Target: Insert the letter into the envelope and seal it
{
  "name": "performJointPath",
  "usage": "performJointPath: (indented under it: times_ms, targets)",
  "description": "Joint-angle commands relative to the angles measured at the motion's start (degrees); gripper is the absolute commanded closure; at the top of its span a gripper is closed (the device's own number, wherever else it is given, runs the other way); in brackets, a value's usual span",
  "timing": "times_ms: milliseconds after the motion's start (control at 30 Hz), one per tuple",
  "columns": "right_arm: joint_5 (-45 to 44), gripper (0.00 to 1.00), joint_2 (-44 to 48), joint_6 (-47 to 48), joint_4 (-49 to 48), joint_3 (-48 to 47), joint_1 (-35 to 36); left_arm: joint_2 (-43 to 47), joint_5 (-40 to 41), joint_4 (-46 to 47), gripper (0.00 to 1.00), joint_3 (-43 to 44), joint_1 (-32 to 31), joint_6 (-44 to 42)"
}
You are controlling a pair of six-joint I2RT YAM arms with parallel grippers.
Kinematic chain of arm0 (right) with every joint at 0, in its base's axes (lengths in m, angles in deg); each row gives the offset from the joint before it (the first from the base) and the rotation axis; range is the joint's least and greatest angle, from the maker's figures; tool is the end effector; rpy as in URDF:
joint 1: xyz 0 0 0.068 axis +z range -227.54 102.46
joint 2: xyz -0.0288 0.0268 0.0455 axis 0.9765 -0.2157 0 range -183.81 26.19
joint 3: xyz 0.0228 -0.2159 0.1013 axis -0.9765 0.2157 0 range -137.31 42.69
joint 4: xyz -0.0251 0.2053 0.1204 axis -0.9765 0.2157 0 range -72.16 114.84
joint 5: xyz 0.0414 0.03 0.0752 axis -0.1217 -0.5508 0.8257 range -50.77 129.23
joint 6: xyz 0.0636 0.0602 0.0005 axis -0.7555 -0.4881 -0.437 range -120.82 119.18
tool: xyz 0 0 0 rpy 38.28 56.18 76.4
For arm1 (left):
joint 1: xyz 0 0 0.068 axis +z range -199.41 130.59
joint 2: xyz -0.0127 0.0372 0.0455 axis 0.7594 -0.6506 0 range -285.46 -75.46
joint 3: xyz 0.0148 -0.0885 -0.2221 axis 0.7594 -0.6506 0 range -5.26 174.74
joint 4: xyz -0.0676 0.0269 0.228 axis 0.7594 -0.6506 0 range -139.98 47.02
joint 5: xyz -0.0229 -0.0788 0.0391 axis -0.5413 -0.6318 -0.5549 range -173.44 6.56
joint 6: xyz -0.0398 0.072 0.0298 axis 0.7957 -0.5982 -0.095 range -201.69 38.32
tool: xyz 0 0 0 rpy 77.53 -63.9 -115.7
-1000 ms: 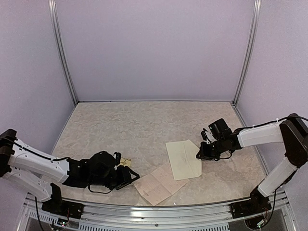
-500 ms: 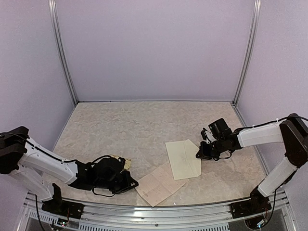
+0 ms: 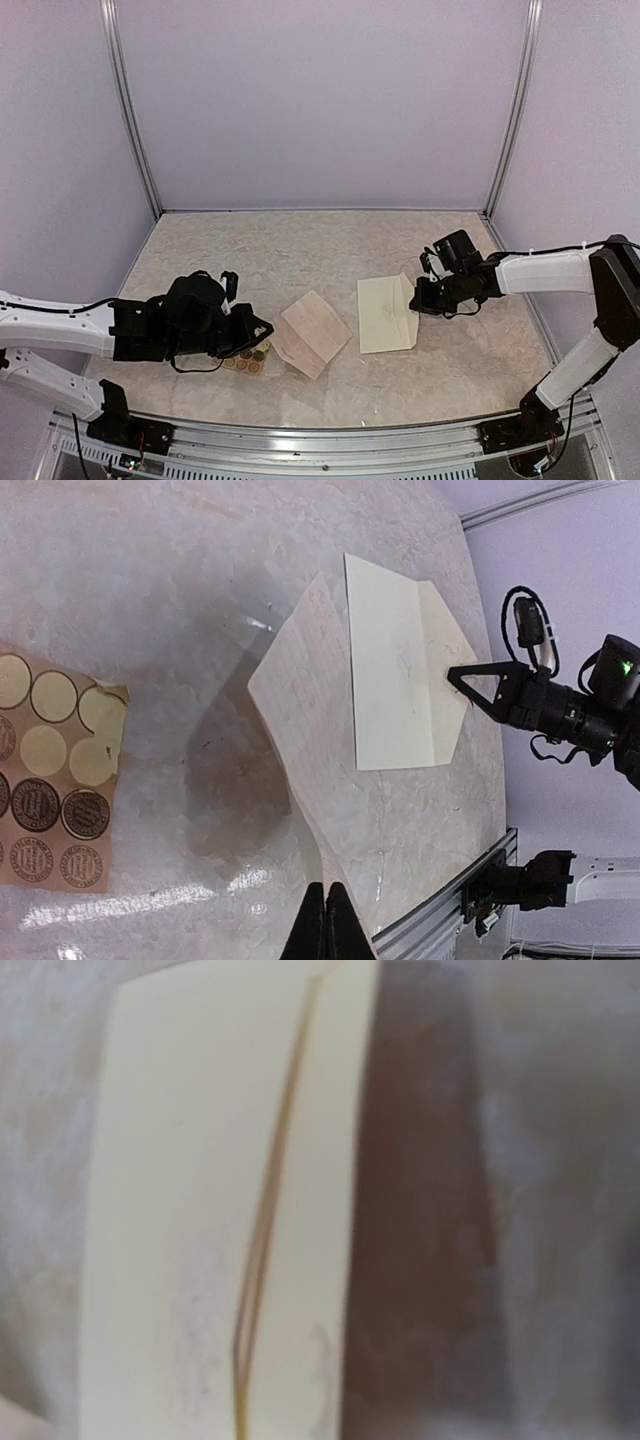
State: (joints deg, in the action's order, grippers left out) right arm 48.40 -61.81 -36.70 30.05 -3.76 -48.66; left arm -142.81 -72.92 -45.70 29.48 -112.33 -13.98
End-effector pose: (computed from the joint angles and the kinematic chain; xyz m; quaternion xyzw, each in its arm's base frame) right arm 0.2624 0.1588 0.1196 0.0329 0.9471 0.2302 0.2211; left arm 0.1369 -0.2365 0.1697 -0.0790 0.8820 -0.3815 0.2650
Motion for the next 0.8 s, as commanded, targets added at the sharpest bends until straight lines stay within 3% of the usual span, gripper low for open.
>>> performJointPath:
  times_ms: [0,100,267,333,467,533,767]
  targets:
    - [-2.23,1.0,-1.92,0.91,1.62,-1.21,-0.83,5.21,1.85,-12.52,1.0,4.79,3.51,-8.63]
    - [-3.34,0.96,-1.69,0.51,2.14,-1.65,-1.07,7.99,-1.1,-13.72,1.0,7.4,6.02,-14.85]
    - [-6.64,0.44,3.5,1.24,3.86,-2.21,-1.13,9.43,-5.55,-16.35,1.0,13.06,8.13,-23.39]
    - [-7.88,0.32,6.89,1.72,4.83,-2.41,-1.11,8.89,-7.23,-17.37,1.0,15.87,8.16,-26.46]
    - [-10.53,0.26,14.42,2.72,7.21,-2.46,-1.11,7.07,-10.1,-18.14,1.0,20.81,8.16,-31.63]
    - [-7.59,0.24,18.3,4.55,5.92,-1.76,-1.13,6.27,-12.52,-17.97,1.0,22.78,8.17,-33.91]
    - [24.54,0.12,29.79,7.74,-16.61,6.1,0.13,5.1,-22.93,-13.78,1.0,26.76,7.92,-38.34]
